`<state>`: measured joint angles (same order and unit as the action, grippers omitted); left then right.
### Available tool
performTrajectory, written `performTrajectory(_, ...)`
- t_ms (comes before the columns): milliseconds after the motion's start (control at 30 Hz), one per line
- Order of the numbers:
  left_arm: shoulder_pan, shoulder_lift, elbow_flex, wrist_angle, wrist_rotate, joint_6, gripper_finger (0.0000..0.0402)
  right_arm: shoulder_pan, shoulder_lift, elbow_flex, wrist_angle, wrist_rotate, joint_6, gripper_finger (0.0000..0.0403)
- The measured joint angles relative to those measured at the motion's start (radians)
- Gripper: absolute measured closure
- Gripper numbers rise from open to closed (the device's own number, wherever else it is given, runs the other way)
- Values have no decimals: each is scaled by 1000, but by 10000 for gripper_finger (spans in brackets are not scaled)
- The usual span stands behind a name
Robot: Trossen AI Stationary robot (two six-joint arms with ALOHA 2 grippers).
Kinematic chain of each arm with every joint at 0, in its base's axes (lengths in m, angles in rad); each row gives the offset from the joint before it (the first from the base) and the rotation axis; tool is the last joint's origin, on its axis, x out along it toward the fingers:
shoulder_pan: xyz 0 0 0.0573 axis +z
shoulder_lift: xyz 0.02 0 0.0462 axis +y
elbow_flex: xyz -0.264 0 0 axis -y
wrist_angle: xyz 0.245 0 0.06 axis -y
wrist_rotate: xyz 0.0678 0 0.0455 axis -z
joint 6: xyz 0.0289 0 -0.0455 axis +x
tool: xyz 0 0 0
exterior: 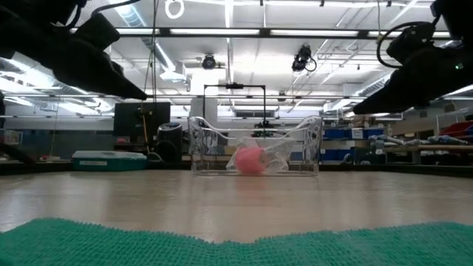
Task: Roll bandage
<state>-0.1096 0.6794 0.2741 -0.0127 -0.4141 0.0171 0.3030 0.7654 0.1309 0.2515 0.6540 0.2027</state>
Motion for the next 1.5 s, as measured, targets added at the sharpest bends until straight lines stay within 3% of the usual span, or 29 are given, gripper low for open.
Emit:
performTrajectory(133, -24, -2, -23, 39, 86, -1, 188, 37, -8, -11, 10, 0, 40, 296)
performTrajectory(367, -32, -34, -205, 264, 177, -58, 200, 133, -13, -11, 22, 0, -10, 296)
performTrajectory(633, -59, -47, -244, 279, 241, -100, 240, 228, -17, -18, 28, 17, -65, 298)
performTrajectory(833, -70, -47, -265, 258, 324, -120, 263, 272, -18, -86, 37, 17, 53, 296)
performTrajectory(1033, -69, -46, -265, 247, 288, -115, 272, 279, -18, -117, 85, 3, 157, 297)
performTrajectory(1267, -69, -46, -266, 252, 274, -126, 273, 279, -18, -117, 99, -3, 160, 297)
performTrajectory(1500, -69, -45, -266, 256, 273, -125, 273, 266, -19, -117, 377, -13, 153, 296)
